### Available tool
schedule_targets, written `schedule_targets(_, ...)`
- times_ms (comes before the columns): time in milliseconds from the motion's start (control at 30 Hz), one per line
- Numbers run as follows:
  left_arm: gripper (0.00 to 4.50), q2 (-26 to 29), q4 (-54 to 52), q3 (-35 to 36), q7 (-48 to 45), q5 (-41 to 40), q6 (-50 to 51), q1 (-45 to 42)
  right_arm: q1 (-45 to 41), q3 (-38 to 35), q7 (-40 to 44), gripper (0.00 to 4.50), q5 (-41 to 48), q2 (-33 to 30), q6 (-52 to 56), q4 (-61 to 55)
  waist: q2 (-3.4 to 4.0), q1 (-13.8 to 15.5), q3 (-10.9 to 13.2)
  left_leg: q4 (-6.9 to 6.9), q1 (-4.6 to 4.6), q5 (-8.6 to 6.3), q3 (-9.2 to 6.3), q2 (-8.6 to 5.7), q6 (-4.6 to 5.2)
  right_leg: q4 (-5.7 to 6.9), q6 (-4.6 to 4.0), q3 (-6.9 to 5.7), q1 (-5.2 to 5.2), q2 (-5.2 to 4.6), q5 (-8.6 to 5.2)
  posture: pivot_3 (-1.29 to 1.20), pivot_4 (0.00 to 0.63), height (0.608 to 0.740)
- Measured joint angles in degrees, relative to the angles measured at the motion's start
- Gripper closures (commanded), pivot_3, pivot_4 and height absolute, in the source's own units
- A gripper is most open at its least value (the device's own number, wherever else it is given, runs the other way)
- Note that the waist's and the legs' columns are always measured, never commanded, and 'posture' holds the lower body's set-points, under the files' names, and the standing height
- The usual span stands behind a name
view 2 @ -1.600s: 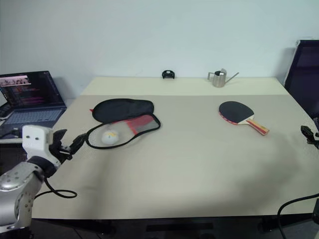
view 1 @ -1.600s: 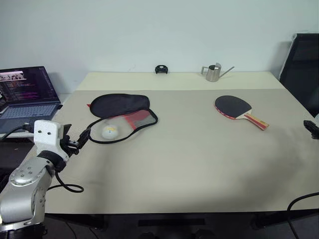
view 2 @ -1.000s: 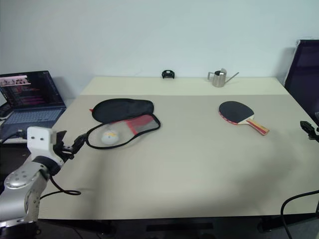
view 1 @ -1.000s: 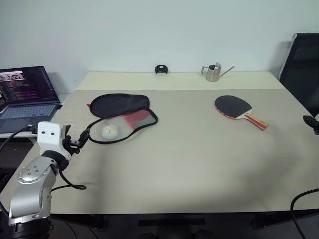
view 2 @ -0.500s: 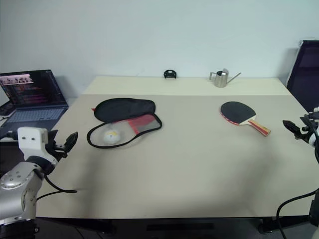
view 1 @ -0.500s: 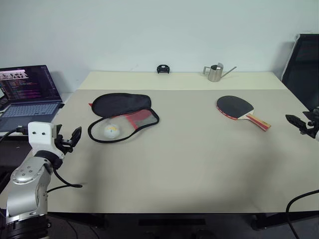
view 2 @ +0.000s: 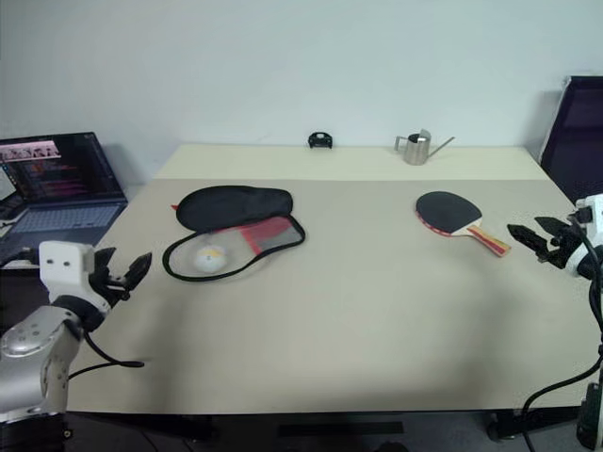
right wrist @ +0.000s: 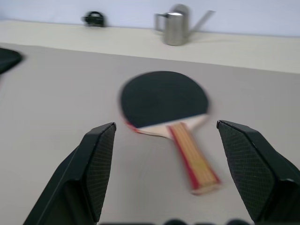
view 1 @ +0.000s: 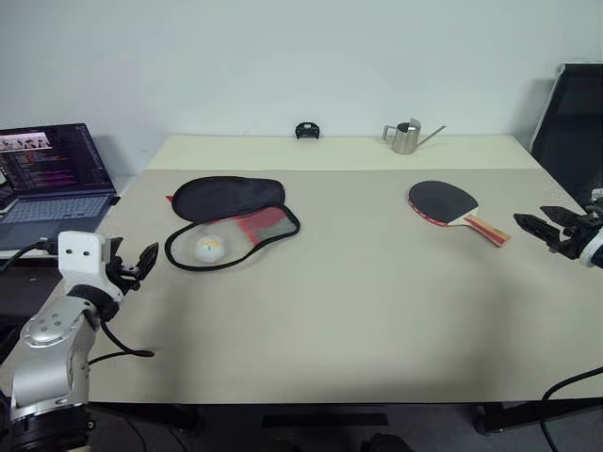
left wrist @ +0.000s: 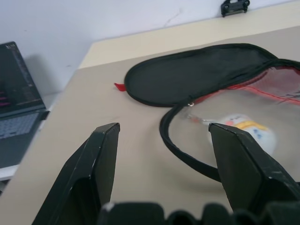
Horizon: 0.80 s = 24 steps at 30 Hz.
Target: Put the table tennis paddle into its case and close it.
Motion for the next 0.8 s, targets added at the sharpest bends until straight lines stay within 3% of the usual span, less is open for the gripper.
schedule_targets(167, 1.18, -4.1, -6.8, -3.0, -3.5, -7.8, 7.3, 0.7, 2.9, 0.0, 0.4, 0.75, 2.4, 0.0, 4.5, -9.2, -0.01, 0.1, 0.0, 0.02, -0.02, 0.00, -0.01, 0.00, 0.00, -0.01, 0.02, 0.01, 0.00, 0.00, 0.01, 0.00, 0.150, 0.740)
schedule_targets(400, 1.18, -10.1, -18.0, -13.4, -6.6, -17.7, 19.4, 3.3, 5.9, -1.1, -0.5, 0.75, 4.1, 0.0, 7.4, -13.6, -0.01, 0.1, 0.0, 0.04, 0.01, 0.00, -0.01, 0.00, 0.00, 0.05, 0.02, 0.01, 0.02, 0.02, 0.01, 0.00, 0.150, 0.740)
schedule_targets(733, 1.18, -20.5, -13.4, -17.2, 3.1, -15.0, 18.9, -3.1, 6.8, -1.5, -1.5, 0.75, 4.5, -0.2, 8.4, -15.1, -0.02, 0.0, 0.0, 0.09, 0.03, 0.00, 0.01, 0.00, 0.01, 0.00, 0.06, 0.04, 0.07, 0.06, 0.03, 0.00, 0.150, 0.740)
schedule_targets(800, 0.83, -22.0, -13.5, -17.0, 4.0, -15.7, 19.2, -2.6, 7.1, -1.6, -1.7, 0.71, 4.6, -0.2, 8.7, -16.0, -0.03, 0.0, 0.0, 0.10, 0.01, 0.01, 0.01, -0.01, 0.00, -0.03, 0.06, 0.04, 0.07, 0.05, 0.03, 0.00, 0.150, 0.740)
